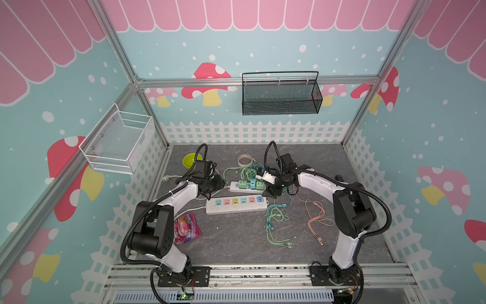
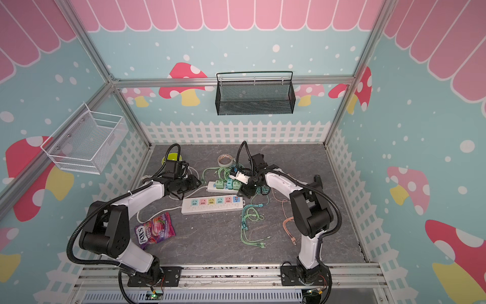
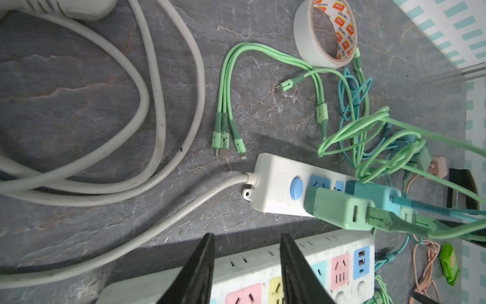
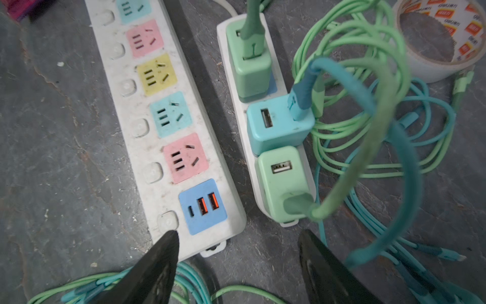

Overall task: Insert plugs into power strip
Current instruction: Insert the plug into the socket.

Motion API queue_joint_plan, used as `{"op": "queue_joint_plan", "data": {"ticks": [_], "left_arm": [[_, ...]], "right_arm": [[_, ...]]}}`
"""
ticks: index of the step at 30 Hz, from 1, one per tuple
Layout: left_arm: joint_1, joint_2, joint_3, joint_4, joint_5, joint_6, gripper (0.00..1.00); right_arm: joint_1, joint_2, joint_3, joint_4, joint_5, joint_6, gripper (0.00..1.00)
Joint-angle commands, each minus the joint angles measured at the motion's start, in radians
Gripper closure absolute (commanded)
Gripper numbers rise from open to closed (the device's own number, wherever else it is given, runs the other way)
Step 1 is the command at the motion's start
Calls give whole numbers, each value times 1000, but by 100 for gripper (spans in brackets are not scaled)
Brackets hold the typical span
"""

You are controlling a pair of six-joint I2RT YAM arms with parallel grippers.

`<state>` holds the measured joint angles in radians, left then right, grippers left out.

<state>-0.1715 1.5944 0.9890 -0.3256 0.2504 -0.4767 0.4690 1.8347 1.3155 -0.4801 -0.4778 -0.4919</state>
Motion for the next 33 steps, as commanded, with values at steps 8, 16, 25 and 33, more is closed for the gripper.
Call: {"op": "queue_joint_plan", "data": {"ticks": [8, 16, 25, 33], "left_arm": [[17, -53, -21, -10, 4, 24, 54], [16, -107, -54, -11, 1, 27, 50], [17, -191, -86, -16, -2, 18, 47], [17, -267, -102, -33, -16, 15, 45]], "right_arm": [[-3, -201, -164, 49, -133, 63, 25], [-13, -342, -258, 222, 32, 242, 26], [-59, -425, -305, 313, 314, 430, 22], [-155, -487, -371, 396, 438, 609, 20]]}}
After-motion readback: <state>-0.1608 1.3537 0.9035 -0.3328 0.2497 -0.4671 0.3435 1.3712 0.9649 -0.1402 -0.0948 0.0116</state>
